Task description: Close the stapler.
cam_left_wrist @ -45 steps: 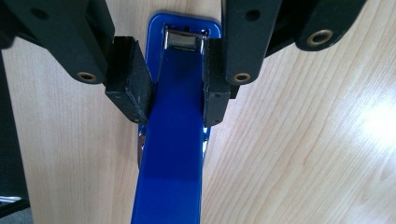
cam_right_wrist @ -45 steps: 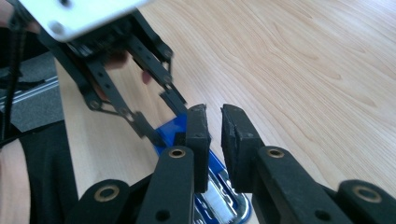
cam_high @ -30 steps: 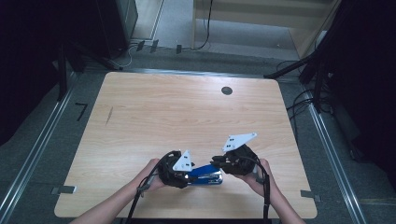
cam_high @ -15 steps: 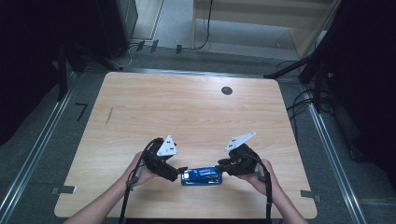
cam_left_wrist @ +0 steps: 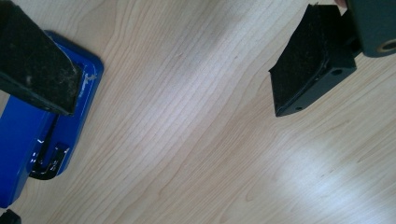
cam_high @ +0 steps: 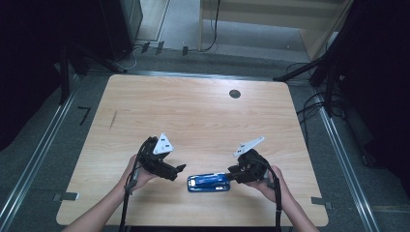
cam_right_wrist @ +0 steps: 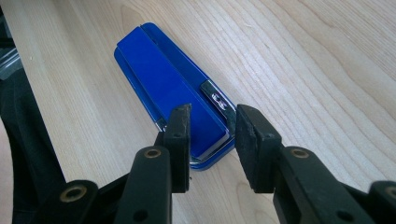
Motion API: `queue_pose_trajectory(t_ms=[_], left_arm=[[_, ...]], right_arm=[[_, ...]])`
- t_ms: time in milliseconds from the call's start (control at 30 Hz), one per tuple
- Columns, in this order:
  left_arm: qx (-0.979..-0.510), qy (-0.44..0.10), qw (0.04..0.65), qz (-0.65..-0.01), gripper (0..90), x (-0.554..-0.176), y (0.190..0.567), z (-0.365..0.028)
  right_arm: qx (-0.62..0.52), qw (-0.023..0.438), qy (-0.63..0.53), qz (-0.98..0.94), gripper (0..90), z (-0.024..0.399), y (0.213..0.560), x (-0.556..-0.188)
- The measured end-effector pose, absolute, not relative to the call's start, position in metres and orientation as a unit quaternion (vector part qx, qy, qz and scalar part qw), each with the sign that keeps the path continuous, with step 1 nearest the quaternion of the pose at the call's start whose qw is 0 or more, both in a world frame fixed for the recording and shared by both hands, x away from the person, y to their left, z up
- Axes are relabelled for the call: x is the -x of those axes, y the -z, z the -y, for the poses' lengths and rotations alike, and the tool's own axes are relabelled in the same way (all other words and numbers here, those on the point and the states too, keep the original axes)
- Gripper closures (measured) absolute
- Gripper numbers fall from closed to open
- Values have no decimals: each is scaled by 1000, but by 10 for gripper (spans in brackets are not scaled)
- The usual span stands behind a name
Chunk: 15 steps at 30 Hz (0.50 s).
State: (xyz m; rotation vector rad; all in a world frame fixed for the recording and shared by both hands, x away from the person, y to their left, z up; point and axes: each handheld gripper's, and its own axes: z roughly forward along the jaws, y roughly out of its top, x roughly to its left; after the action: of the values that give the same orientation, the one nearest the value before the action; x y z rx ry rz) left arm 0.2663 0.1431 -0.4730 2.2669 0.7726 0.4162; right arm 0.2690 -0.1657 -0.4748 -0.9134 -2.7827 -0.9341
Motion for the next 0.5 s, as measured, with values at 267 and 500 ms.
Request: queue_pose_trajectory(t_ms=[267,500], left_arm=[[-877,-159,344,-296,24,-266,473,-142],[-875,-164,345,-299,27,-267,473,-144]], right_arm=[[304,45,306,901,677,167,479,-270],[291,23,315,903,449,167,476,-269]])
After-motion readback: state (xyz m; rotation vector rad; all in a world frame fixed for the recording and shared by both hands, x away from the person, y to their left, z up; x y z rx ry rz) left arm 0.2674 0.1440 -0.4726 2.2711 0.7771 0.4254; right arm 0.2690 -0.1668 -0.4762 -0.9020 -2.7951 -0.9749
